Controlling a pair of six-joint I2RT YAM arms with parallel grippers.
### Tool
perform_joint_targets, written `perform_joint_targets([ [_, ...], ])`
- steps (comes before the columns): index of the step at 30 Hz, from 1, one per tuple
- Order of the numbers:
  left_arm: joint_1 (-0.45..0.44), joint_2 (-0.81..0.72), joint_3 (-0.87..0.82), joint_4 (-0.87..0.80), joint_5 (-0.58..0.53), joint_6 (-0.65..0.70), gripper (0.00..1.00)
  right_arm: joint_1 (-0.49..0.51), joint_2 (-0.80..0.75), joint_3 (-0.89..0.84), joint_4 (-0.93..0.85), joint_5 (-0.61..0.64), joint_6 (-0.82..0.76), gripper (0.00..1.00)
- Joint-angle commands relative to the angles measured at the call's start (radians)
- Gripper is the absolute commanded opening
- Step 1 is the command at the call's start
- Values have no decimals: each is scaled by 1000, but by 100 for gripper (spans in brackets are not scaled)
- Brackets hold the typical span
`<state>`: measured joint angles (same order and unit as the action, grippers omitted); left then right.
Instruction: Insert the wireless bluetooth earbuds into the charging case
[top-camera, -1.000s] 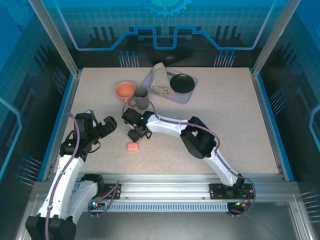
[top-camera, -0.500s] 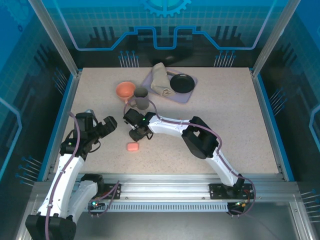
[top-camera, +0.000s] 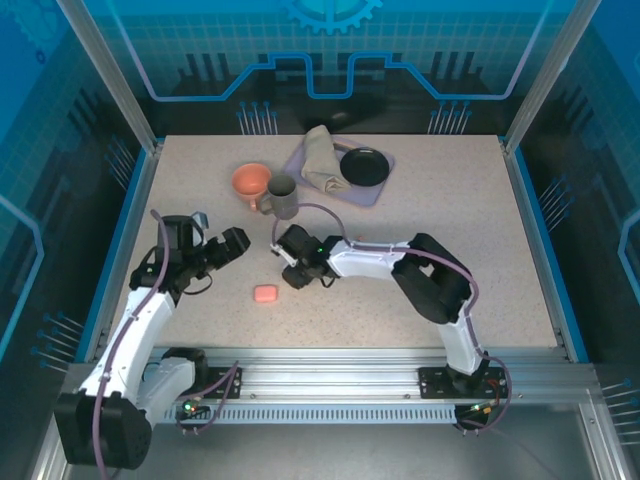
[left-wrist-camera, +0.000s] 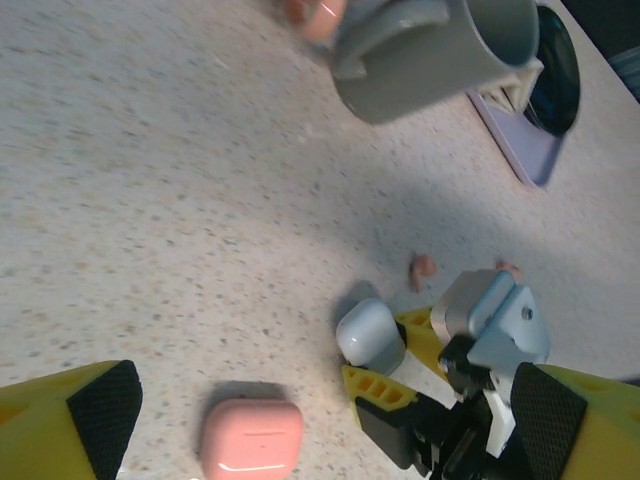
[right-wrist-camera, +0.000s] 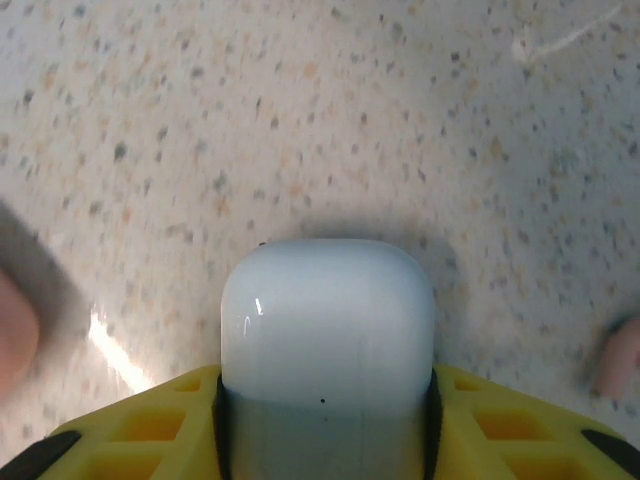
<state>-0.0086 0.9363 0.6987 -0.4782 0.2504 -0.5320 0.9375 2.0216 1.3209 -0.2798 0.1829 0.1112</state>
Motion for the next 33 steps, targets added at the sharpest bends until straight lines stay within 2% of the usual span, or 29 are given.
perform_joint_targets([
  [1, -4, 68, 42, 41, 191, 61, 97, -19, -110, -109, 159, -29, -82, 38],
  [9, -39, 191, 96, -7, 373, 157, 87, -53, -268, -294, 279, -123, -210, 38],
  [17, -186, 304, 105, 69, 426, 155, 86, -87, -421, -406, 319, -215, -274, 37],
  [21, -230, 381, 130, 110, 432, 144, 86, -94, -459, -427, 320, -259, -280, 37],
  [26, -276, 452, 142, 201, 496, 97, 84, -95, -470, -431, 321, -284, -268, 37],
  [33, -323, 525, 169, 212, 537, 88, 64, -100, -468, -431, 353, -293, -237, 37],
])
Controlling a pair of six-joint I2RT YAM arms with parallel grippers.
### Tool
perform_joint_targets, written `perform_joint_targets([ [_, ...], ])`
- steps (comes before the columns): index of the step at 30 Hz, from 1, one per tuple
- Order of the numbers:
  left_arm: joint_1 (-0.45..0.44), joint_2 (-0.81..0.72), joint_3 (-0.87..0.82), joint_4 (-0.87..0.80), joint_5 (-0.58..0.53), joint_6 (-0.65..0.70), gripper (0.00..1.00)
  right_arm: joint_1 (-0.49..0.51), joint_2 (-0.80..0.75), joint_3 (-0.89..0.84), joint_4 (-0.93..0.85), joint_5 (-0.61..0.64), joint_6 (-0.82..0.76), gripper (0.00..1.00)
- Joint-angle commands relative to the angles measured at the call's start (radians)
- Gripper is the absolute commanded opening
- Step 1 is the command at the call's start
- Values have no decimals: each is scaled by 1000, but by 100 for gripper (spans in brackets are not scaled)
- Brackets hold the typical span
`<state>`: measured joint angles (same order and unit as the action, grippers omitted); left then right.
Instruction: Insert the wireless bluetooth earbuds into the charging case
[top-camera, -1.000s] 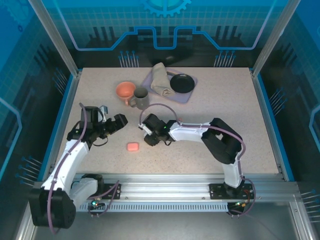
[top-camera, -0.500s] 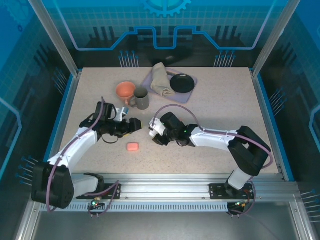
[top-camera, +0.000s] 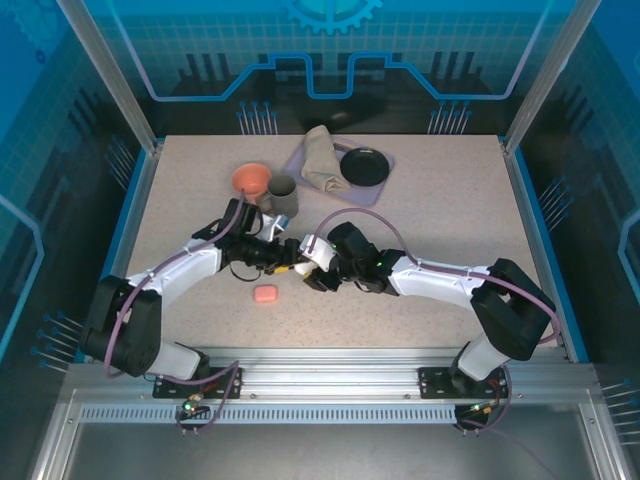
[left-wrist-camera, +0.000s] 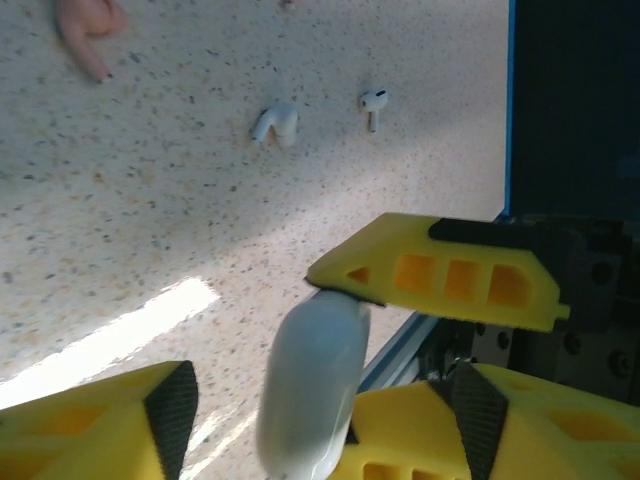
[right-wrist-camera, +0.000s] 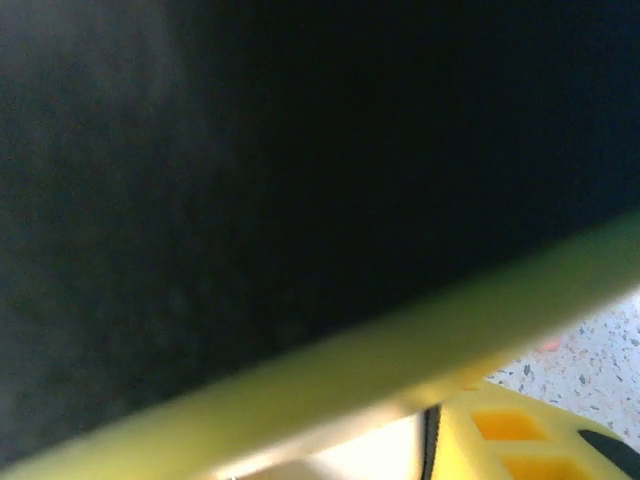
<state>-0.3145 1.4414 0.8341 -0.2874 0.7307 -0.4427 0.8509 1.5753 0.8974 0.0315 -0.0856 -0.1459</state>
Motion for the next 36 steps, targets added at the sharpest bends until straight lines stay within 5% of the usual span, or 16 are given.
perform_joint_targets([
  [1, -21, 28, 39, 16, 63, 3, 59, -14, -20, -7, 45, -27, 25, 37],
  [12, -26, 21, 69, -24, 66, 49, 12, -33, -2, 12, 44, -42, 50, 39],
  [19, -25, -71, 59, 44, 49, 131, 7, -113, -115, -12, 16, -201, 78, 87],
  [22, -26, -119, 44, 108, 39, 184, 5, -183, -213, -68, -12, -318, 92, 100],
  [27, -47, -187, 36, 190, 35, 331, 0, -328, -359, -80, -120, -553, 95, 99],
  [32, -103, -236, 61, 211, 49, 523, 0, -437, -399, 24, -298, -813, 30, 86],
  [36, -149, -246, 85, 212, 49, 640, 0, -450, -364, 161, -510, -864, -115, 83],
])
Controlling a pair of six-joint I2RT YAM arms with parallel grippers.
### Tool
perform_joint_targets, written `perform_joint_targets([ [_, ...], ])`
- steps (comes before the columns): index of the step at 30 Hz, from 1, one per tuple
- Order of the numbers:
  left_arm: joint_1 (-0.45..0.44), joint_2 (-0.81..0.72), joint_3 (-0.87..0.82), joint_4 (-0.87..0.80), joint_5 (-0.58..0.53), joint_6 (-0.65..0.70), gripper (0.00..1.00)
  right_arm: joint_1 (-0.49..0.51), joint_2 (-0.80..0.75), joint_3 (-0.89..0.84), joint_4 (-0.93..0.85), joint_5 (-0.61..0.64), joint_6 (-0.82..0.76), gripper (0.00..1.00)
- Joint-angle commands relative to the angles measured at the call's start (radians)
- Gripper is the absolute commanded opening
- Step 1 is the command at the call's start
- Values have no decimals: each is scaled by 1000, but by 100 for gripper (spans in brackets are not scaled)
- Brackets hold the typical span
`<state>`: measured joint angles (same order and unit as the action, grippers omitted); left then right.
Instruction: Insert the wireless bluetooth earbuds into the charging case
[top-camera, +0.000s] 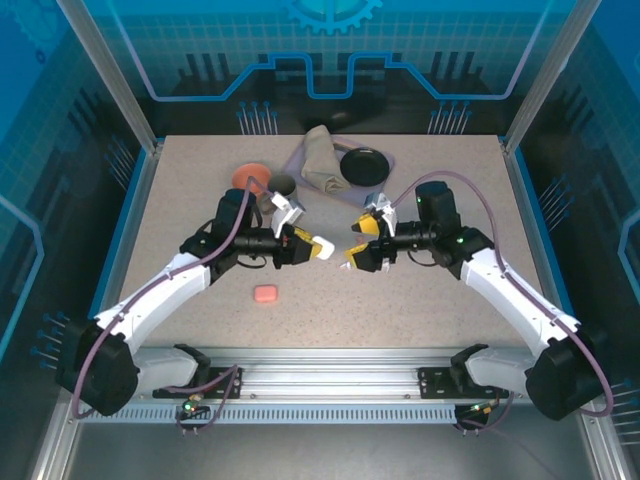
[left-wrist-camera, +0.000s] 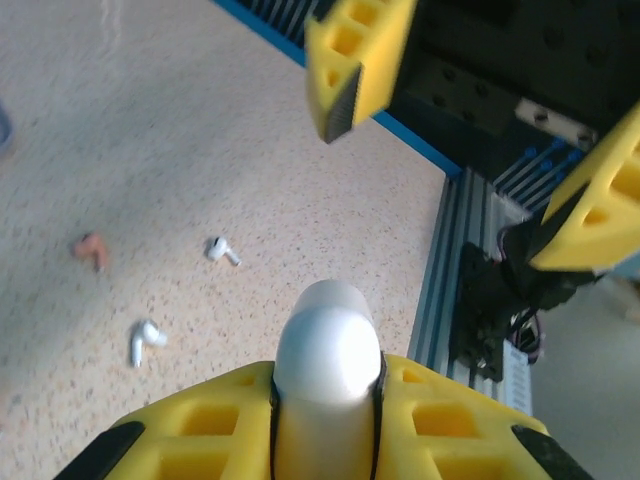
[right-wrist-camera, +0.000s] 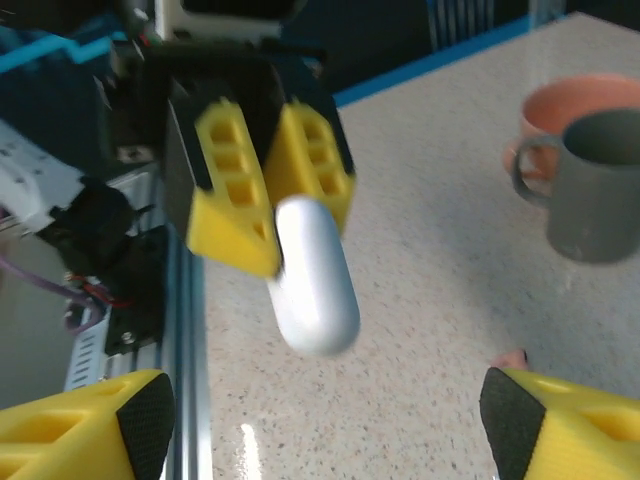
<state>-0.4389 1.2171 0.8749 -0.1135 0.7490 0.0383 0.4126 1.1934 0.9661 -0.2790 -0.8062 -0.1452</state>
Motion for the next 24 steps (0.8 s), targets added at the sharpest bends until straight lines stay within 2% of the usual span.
perform_joint_targets([
  [1, -32, -21, 55, 31, 30, 178, 0, -11, 30, 113, -226, -151, -138, 83],
  [7, -66, -9, 125, -31, 30, 238, 0, 9, 103, 193, -310, -180, -194, 78],
  [13, -79, -10, 148, -35, 35, 257, 0, 50, 134, 201, -289, -150, -195, 78],
  [20, -83, -6, 156, -44, 39, 264, 0, 53, 153, 207, -301, -163, -206, 67],
  [24, -85, -8, 157, -43, 39, 265, 0, 53, 164, 217, -319, -174, -211, 56],
])
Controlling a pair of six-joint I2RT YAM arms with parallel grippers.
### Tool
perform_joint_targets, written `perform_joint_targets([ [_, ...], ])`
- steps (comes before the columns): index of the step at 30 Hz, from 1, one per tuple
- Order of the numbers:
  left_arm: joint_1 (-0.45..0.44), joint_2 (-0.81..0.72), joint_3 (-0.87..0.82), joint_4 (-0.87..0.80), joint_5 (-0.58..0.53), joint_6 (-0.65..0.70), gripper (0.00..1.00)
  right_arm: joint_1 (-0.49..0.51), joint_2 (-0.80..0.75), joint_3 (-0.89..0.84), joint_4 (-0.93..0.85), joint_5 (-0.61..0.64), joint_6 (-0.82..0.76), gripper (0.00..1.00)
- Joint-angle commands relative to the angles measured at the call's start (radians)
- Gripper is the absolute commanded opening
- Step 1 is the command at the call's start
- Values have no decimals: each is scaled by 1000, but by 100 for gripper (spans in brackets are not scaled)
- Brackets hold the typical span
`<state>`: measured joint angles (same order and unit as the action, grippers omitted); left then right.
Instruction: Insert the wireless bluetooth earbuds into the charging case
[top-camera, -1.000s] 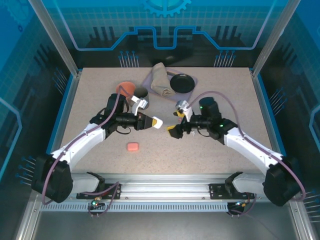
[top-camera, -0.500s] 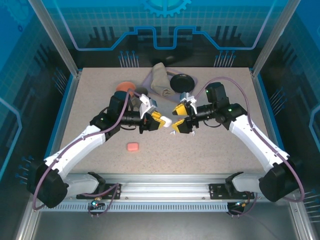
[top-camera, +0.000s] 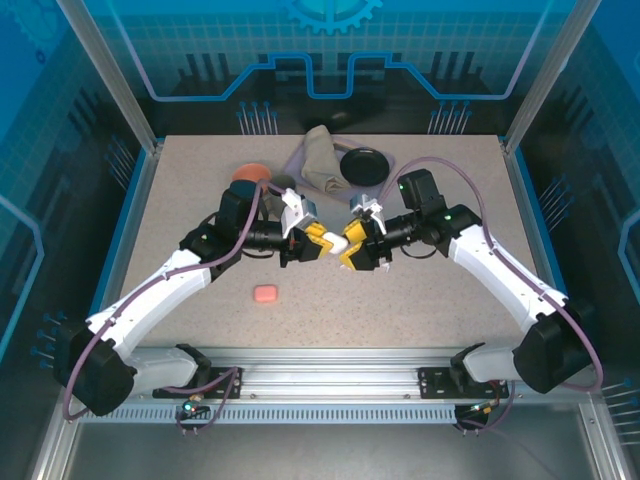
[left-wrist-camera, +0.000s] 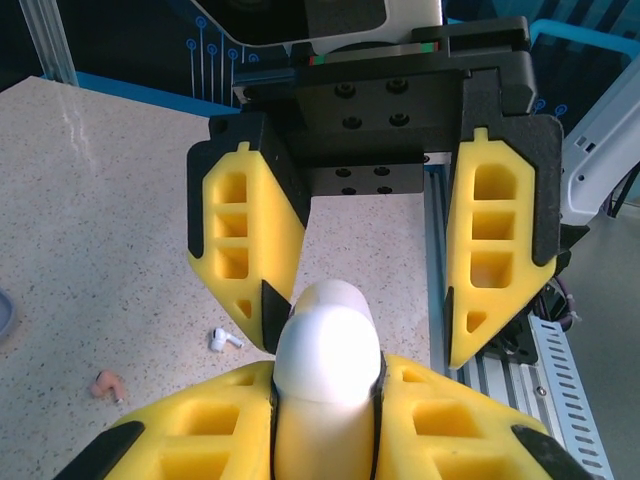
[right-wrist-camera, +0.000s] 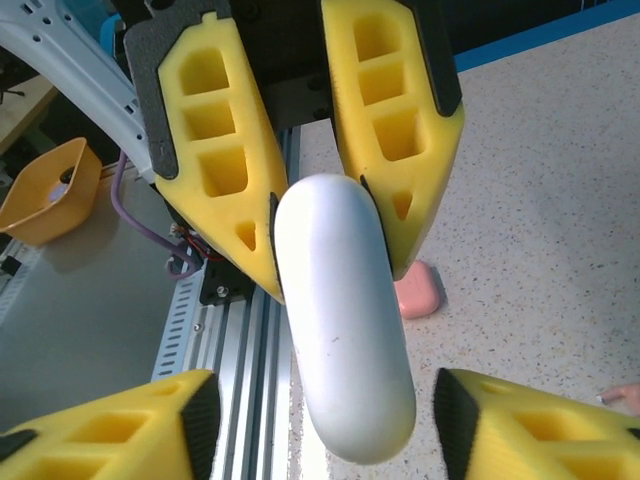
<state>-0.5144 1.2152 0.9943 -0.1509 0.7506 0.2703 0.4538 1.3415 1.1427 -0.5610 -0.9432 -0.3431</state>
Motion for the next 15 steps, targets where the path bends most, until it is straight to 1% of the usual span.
perform_joint_targets([
  [1, -10, -6, 38, -7, 38, 32, 0, 12, 19, 43, -35, -40, -12, 53],
  [5, -9, -8, 39, -12, 41, 36, 0, 13, 35, 58, -36, -50, -5, 44],
  [15, -13, -13, 36, -6, 44, 27, 0, 17, 64, 81, -61, -68, -8, 32],
])
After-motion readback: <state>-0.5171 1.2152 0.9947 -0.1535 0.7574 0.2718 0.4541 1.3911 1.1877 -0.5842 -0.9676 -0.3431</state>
